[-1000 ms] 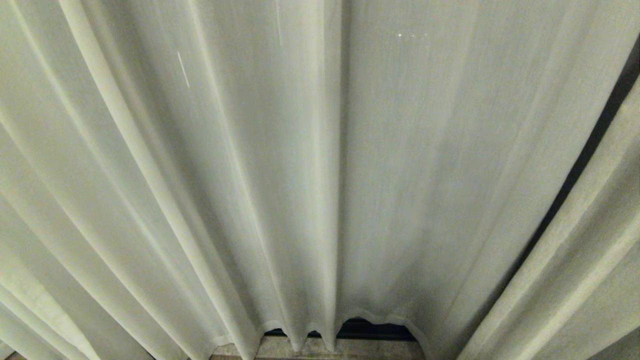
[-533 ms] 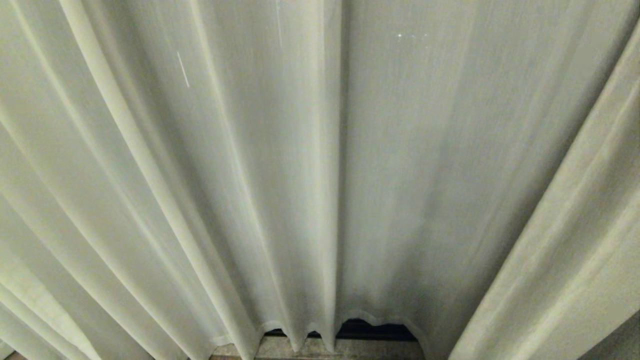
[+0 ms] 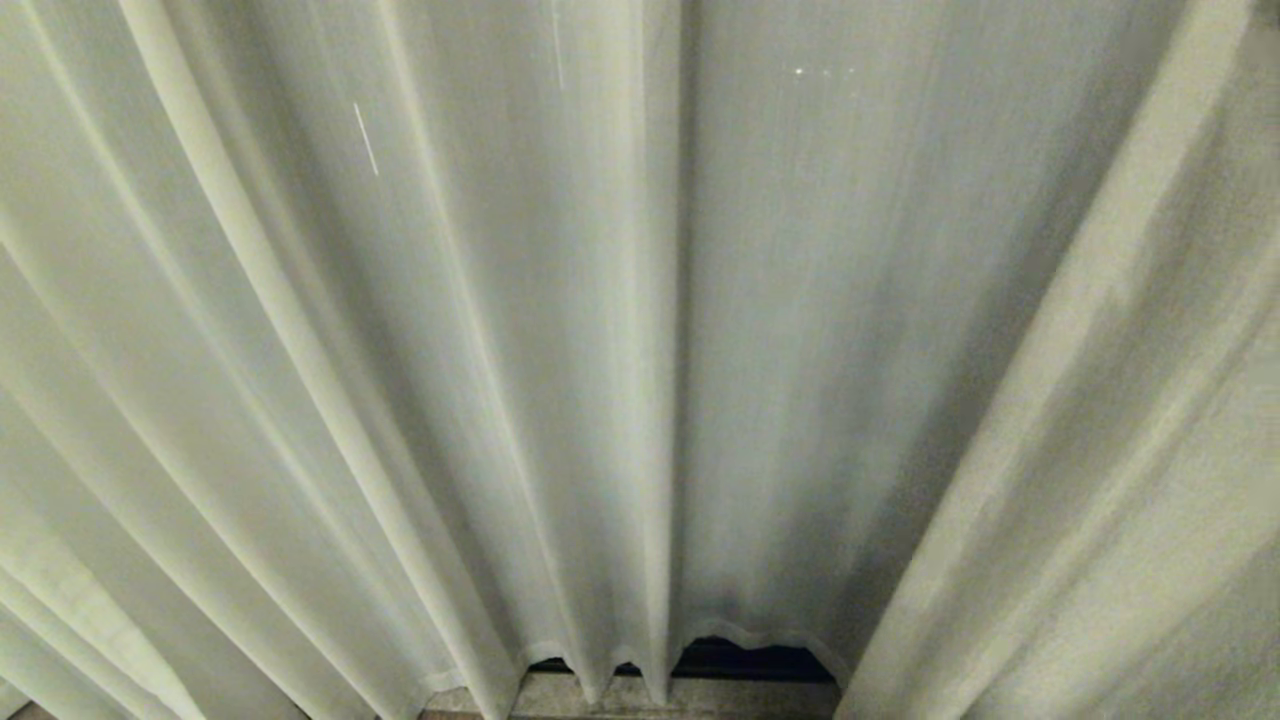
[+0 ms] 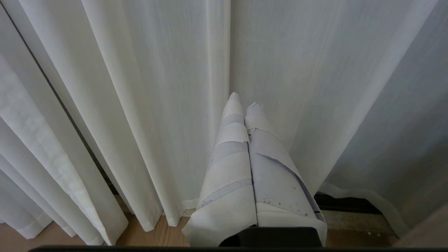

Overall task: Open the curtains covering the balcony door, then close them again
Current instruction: Close the outer curtains on both sides

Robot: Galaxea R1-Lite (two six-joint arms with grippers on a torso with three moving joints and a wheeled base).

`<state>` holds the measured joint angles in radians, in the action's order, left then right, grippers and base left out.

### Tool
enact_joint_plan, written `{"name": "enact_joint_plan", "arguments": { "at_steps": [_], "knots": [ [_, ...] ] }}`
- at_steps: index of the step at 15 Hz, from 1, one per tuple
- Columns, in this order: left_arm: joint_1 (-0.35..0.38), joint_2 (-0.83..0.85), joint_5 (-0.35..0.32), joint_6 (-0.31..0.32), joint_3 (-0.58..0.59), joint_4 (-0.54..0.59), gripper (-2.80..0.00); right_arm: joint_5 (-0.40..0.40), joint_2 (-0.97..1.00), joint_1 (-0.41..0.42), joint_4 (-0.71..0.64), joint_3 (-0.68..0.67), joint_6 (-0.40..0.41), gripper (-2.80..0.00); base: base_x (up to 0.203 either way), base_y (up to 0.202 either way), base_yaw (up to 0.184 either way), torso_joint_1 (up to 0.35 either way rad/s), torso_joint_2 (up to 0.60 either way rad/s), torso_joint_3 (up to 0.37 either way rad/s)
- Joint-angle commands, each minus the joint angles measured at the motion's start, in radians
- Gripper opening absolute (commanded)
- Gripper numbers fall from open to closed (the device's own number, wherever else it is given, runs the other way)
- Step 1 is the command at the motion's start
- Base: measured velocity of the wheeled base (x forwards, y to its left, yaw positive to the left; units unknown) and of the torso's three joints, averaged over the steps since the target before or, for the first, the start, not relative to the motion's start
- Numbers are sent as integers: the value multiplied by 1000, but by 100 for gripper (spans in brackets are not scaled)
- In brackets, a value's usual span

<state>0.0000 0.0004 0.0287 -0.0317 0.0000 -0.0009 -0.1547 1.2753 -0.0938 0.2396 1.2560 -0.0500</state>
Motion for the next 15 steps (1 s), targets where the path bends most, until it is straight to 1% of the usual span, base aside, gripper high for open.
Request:
{"name": "enact_joint_plan", "arguments": {
  "at_steps": [1,3,5,8,11,12,15],
  "knots": [
    [0,0,0,-1,0,-1,-280,56,36,-82,-4,0,2,-280,0,0,0,0,0,0],
    [0,0,2,-1,0,-1,-280,101,64,-139,2,14,24,-280,0,0,0,0,0,0],
    [0,0,0,-1,0,-1,-280,105,89,-187,5,33,44,-280,0,0,0,0,0,0],
    [0,0,0,-1,0,-1,-280,120,140,-286,22,59,87,-280,0,0,0,0,0,0],
    [0,0,0,-1,0,-1,-280,220,206,-391,57,97,111,-280,0,0,0,0,0,0],
    [0,0,1,-1,0,-1,-280,244,227,-414,60,117,117,-280,0,0,0,0,0,0],
    [0,0,0,-1,0,-1,-280,255,275,-446,59,165,121,-280,0,0,0,0,0,0]
  ]
}}
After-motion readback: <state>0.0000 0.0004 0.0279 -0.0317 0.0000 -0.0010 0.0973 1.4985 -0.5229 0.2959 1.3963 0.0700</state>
